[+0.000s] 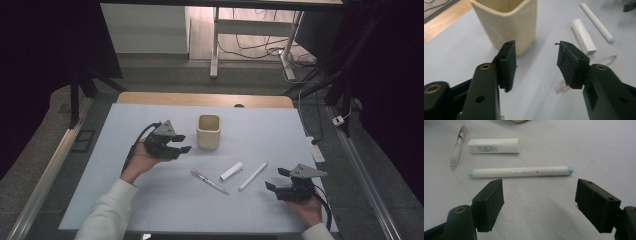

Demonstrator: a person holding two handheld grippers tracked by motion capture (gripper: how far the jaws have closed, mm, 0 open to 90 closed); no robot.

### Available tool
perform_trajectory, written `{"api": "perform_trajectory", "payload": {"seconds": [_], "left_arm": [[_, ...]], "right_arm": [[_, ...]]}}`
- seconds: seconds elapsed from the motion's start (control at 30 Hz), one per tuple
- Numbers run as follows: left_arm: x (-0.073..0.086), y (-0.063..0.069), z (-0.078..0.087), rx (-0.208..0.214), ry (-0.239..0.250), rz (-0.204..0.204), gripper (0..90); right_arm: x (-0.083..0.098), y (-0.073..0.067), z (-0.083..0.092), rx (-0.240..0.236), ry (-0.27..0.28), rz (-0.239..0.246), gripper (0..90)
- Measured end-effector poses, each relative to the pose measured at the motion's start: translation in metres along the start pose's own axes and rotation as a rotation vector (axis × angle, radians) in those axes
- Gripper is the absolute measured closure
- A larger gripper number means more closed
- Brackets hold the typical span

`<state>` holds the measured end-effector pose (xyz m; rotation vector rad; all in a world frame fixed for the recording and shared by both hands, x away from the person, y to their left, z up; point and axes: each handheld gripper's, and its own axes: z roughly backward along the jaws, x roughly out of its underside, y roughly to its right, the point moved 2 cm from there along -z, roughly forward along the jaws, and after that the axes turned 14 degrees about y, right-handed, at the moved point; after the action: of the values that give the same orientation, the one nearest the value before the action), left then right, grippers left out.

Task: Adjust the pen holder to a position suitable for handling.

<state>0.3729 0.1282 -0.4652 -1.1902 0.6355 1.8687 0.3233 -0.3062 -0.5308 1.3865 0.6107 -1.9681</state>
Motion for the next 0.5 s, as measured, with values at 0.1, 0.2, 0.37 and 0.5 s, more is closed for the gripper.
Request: {"api": "perform_trajectory", "payload": {"seconds": [0.1,0.2,0.37,0.5], "left_arm": [[-0.0009,0.0043,0.0008,0.026,-0.016,-0.016,45.9],[-0.0018,0.0062,0.0015,0.035,-0.009,-0.025,45.2],[-0.0018,0.007,0.0011,0.023,-0.024,-0.034,44.0],[-0.0038,0.0096,0.0004,0.025,-0.029,-0.032,43.3]], "right_arm": [[0.0009,0.0,-0.0015,-0.009,-0.002,-0.002,22.7],[0.001,-0.0002,-0.0019,-0.007,-0.001,0.003,22.7],[0.0001,-0.0001,-0.0011,-0.002,0.006,0.004,22.8],[-0.0005,-0.0006,0.0004,0.0,-0.001,0.013,22.8]]}}
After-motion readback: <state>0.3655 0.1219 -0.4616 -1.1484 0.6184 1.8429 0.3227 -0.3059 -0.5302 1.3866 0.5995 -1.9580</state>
